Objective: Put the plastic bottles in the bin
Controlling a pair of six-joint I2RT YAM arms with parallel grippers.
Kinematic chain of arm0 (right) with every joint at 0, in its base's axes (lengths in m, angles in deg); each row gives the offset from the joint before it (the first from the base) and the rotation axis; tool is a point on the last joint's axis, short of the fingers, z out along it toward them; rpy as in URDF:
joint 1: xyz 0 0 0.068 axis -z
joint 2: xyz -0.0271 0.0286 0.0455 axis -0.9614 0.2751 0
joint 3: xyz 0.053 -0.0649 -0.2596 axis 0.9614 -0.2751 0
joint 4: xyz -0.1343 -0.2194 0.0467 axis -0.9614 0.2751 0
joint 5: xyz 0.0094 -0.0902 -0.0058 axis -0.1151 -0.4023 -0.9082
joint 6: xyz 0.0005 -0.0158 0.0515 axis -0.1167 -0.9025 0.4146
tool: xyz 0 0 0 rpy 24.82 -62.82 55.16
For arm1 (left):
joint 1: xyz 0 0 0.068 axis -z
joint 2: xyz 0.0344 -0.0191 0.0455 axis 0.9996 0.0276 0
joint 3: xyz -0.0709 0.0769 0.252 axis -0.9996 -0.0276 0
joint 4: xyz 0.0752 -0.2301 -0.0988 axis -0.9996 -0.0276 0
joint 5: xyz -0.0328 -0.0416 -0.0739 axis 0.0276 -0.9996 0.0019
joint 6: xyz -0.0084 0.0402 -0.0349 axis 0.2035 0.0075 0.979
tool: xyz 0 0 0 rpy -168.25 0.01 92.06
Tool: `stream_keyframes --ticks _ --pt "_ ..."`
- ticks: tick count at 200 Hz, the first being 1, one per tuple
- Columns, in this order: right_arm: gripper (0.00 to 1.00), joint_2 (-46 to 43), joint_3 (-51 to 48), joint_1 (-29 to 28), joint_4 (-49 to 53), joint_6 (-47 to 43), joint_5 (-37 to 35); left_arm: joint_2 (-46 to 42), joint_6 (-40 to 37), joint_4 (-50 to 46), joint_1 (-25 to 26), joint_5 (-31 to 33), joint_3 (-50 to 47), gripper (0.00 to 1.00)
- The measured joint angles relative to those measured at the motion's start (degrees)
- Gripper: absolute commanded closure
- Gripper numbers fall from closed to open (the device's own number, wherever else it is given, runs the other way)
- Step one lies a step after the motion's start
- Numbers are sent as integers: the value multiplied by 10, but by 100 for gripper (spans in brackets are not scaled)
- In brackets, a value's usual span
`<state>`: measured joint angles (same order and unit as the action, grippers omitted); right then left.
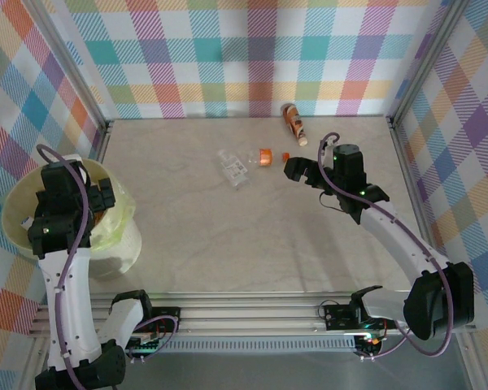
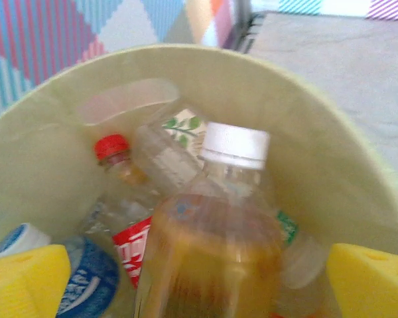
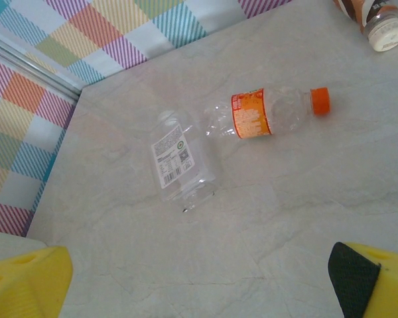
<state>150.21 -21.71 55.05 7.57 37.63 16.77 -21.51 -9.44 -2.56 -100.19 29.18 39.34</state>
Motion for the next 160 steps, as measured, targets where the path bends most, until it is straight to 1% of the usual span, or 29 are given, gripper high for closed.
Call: stream_keyframes --ticks 45,84,99,125,132,144,160 --pt "0 0 0 0 0 0 -9 12 38 -2 0 -121 61 0" --pt "0 0 -2 0 4 0 -15 27 88 -2 0 -188 83 0" --pt "0 0 -2 0 4 0 -22 38 120 -3 0 -219 96 0" --pt "0 0 -7 0 4 0 -36 53 206 18 0 -289 103 0" --pt "0 0 -10 0 4 0 -39 56 231 29 6 -304 102 0" --pt "0 0 -13 0 7 0 -43 58 268 47 22 -313 101 0" --pt "0 0 -14 0 13 0 -49 58 303 68 64 -311 101 0"
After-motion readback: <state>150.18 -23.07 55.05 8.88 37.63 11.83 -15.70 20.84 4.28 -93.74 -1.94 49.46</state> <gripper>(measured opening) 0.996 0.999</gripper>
